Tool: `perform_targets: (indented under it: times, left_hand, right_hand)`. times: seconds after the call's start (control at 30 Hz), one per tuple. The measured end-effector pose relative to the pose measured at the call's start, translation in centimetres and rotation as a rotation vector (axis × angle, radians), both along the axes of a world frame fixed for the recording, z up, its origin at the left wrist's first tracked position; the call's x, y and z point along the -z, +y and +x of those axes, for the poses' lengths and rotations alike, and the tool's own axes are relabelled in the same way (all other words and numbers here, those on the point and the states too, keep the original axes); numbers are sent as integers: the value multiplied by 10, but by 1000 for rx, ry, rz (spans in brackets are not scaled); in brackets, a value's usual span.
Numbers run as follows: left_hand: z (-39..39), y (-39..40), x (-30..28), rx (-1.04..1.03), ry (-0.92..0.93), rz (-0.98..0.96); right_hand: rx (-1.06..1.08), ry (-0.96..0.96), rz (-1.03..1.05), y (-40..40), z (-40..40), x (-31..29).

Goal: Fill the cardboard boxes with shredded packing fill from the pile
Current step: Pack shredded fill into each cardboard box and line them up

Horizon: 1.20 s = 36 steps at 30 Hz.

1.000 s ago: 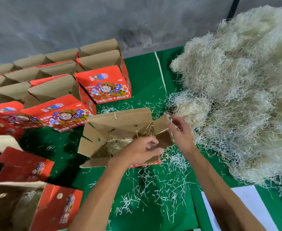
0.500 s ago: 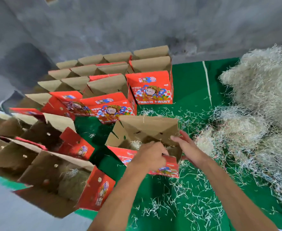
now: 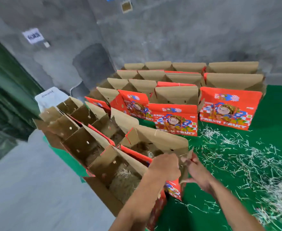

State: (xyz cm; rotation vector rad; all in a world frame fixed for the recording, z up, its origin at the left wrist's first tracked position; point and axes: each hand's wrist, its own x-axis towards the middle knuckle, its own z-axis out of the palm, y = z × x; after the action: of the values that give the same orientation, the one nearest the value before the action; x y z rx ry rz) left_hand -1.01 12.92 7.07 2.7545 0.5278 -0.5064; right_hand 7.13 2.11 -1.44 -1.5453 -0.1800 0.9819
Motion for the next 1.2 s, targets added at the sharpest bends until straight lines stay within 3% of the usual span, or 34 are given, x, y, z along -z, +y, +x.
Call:
perform_targets:
  times: [0.33,0.5,0.77,0.97,1.07,1.2]
  left_hand:
    - [2,71,8,19,176,-110]
    - [13,74,9,95,3,-108]
    - [85,64,-11,58,-500,-183]
    - [170,97,-2,79,-629,-181]
    - [210,118,14,109,-663,8]
    - [249,147,36,104,-517,233]
  right_hand:
    - [-101,-102,107,64,-16,10]
    - [-36,-31,34,61,-7,12]
    - [246,-471,115,60,65,-43]
    - [191,-636,-17,88,146,-53]
    - [159,-800,-136,98,179,-51]
    - [28,-1133,-528,107,217,-41]
